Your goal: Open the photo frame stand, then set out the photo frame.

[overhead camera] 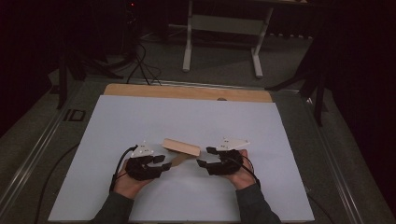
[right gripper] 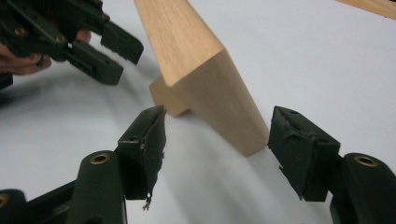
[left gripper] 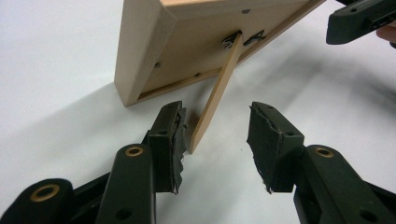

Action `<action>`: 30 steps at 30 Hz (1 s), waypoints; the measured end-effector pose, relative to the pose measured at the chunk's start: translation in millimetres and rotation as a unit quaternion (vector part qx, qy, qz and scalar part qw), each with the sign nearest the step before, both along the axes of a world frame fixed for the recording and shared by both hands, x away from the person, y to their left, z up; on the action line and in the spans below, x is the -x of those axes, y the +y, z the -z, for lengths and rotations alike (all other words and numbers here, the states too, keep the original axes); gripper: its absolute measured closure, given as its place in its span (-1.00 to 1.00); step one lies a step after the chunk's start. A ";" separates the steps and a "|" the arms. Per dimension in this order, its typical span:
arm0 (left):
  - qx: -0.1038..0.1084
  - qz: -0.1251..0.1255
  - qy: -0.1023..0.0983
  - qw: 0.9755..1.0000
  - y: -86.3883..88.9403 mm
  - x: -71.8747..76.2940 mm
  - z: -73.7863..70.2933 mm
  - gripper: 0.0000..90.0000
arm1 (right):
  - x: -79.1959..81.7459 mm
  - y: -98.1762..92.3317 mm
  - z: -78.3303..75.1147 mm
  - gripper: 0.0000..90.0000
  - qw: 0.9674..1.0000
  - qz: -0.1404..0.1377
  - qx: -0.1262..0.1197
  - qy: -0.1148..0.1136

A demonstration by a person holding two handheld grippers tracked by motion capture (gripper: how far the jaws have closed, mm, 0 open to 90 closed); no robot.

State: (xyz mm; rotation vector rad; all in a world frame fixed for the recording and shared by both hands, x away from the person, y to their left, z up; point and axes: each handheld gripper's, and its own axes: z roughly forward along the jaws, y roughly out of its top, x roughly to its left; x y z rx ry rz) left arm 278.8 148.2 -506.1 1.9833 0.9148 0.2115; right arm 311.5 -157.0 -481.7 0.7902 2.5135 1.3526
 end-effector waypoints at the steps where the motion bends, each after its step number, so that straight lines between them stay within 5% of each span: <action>1: 0.000 0.000 0.000 1.000 0.0 0.0 0.0 0.23 | 0.0 0.0 0.0 -0.20 1.000 0.000 0.000 0.000; 13: 0.004 -0.015 -0.013 1.000 4.1 1.3 -8.4 0.18 | -1.1 -9.6 -3.2 -0.19 1.000 0.005 -0.003 -0.002; 30: -0.008 -0.012 -0.026 1.000 -0.4 3.3 -13.6 0.46 | -8.9 -24.4 -1.9 -0.13 0.998 0.053 -0.019 0.007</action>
